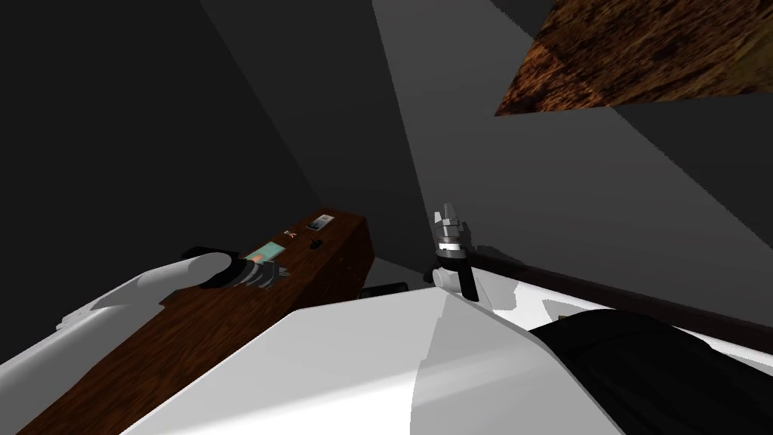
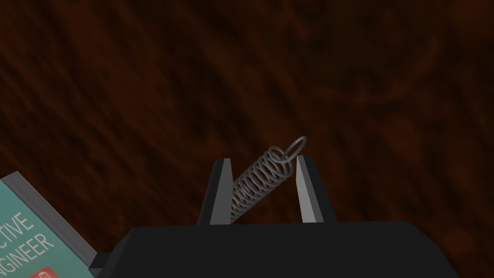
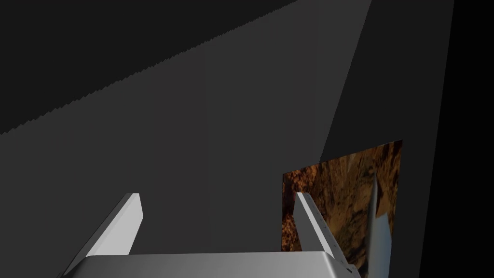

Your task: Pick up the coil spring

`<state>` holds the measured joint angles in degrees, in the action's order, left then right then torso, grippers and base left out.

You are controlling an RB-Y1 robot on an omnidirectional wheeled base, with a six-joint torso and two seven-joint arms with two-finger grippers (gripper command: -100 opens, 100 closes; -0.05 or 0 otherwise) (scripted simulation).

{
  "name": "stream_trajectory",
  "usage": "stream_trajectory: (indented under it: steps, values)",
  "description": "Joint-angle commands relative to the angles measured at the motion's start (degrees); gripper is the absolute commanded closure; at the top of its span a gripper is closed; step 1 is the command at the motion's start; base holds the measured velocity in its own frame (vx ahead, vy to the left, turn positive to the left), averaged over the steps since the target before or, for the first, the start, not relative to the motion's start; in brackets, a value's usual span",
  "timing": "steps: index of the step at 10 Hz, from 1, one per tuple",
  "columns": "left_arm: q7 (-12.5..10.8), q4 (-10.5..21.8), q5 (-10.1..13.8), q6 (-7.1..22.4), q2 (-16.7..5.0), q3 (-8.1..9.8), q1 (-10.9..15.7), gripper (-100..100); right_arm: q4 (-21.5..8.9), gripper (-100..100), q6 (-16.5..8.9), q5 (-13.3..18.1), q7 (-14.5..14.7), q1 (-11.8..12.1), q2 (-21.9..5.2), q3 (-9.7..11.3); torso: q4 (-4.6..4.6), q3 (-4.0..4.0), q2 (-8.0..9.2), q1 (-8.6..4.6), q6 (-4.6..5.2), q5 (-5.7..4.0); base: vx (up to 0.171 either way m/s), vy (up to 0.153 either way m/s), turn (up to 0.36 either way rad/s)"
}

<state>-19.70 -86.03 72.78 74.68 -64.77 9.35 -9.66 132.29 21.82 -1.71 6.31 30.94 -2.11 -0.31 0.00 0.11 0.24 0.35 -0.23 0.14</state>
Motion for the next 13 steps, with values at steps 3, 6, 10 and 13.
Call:
stream_trajectory:
  steps: [3, 6, 10, 13]
  values:
    - [-5.48, -2.10, -0.21, -0.64, -0.87, -1.32, 0.20, 100, 0.00, 0, 0.00, 0.00, 0.00, 0.00, 0.00, 0.00, -0.01, -0.03, -0.06, 0.00, 0.01, 0.00, -0.056, 0.052, -0.096]
    - [-10.23, -5.29, -0.56, -1.39, -2.09, -3.04, 0.32, 100, 0.00, 0, 0.00, 0.00, 0.00, 0.01, 0.00, 0.00, -0.02, -0.03, -0.05, -0.04, -0.05, 0.00, -0.069, 0.050, -0.104]
    - [-16.42, -8.47, -0.92, -2.14, -3.30, -4.76, 0.43, 100, 0.00, 0, 0.00, 0.00, 0.00, 0.01, 0.00, 0.00, -0.02, -0.02, -0.03, 0.01, -0.07, 0.01, -0.072, 0.062, -0.089]
    - [-20.83, -10.07, -1.09, -2.52, -3.91, -5.62, 0.49, 100, 0.00, 0, 0.00, 0.00, 0.00, 0.00, 0.00, 0.00, -0.01, 0.00, 0.02, 0.02, -0.04, 0.01, -0.074, 0.054, -0.085]
